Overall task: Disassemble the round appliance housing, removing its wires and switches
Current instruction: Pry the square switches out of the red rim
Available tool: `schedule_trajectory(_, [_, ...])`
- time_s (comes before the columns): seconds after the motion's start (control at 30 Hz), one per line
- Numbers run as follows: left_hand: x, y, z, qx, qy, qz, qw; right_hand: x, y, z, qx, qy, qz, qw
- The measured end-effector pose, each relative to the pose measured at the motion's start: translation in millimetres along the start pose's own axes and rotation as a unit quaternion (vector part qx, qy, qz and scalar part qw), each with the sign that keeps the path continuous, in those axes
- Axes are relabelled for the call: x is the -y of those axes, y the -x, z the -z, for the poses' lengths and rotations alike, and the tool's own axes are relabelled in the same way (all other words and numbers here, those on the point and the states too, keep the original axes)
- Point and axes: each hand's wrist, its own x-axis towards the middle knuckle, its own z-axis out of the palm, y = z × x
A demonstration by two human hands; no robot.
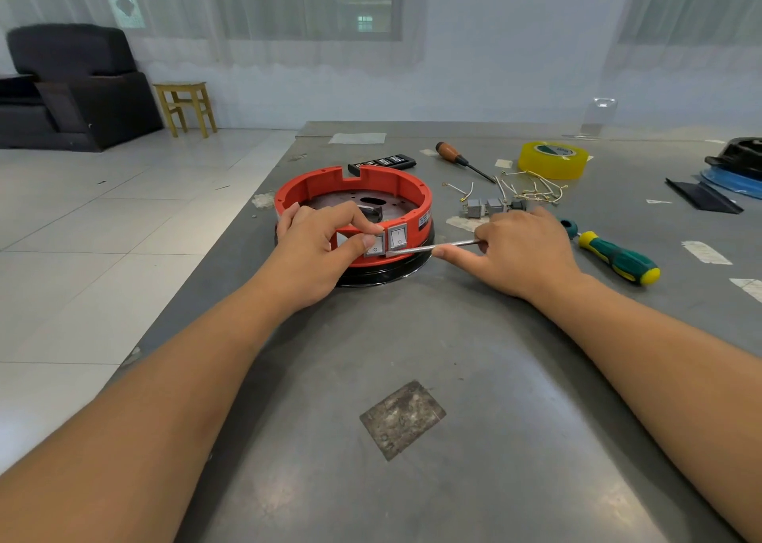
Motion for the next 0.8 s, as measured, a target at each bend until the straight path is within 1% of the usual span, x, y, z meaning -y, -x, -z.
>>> schedule_trajectory(0.07, [0.4,-0.2,0.2,-0.008,0.001,0.003,1.0,3.2,5.5,3.2,0.011,-0.004,-0.017,1.0])
schedule_trajectory(0.2, [0.0,0.2,1.0,-0.009,0.0,-0.003,1.0,7.5,7.8,6.5,0.001,-0.009,-0.026,1.0])
schedule_trajectory(0.6, [-0.9,-1.9,0.5,0.002,0.004,0.008,1.0,6.9,4.8,0.0,-0.108,-0.066,0.009,0.992])
schedule_trajectory(0.8, [0.6,-1.6,1.4,-0.001,0.002,0.002,1.0,9.9,4.8,-0.4,-0.091,-0.088,0.008,0.992])
